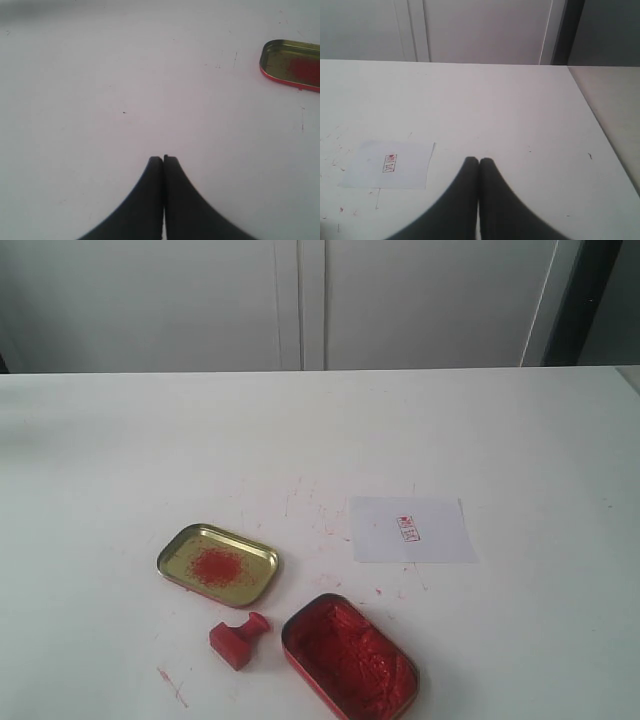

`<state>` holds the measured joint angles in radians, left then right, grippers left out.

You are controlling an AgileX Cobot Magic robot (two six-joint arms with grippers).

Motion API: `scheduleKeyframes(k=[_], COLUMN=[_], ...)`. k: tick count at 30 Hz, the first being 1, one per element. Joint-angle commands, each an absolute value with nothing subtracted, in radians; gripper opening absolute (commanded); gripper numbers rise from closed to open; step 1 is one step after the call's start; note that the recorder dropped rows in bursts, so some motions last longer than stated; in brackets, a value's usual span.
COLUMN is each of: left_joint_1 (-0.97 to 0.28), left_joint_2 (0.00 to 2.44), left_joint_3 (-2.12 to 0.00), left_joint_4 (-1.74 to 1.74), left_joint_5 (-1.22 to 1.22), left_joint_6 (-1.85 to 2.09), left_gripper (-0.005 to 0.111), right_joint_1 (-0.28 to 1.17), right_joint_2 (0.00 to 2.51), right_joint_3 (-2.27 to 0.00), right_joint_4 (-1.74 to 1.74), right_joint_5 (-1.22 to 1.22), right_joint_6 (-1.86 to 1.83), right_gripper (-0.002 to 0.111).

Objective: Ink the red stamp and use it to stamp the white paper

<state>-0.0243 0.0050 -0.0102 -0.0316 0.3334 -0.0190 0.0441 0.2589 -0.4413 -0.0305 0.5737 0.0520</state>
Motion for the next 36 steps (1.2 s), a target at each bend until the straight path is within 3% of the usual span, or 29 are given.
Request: scheduleKeyframes(k=[1,7,36], left_joint_1=[-0.022,-0.022,-0.022], left_joint_2=[0.000,0.000,0.000], left_joint_3=[0.000,0.000,0.000], left_joint_4=[-0.037,-0.037,-0.037], left_joint_5=[0.337,0.337,0.337], left_joint_6=[-0.022,-0.022,-0.022], left_gripper=[0.000,0.000,0.000], right_joint_1=[0.040,0.040,0.040], right_joint_2=[0.152,0.001,0.000], right_joint_3=[-0.370,-0.253,0.000], right_joint_4=[-0.038,-0.038,-0.038], right_joint_5=[0.574,0.517,0.355], right_joint_6=[0.057,0.057,-0.023], right_gripper=[0.000,0.000,0.000])
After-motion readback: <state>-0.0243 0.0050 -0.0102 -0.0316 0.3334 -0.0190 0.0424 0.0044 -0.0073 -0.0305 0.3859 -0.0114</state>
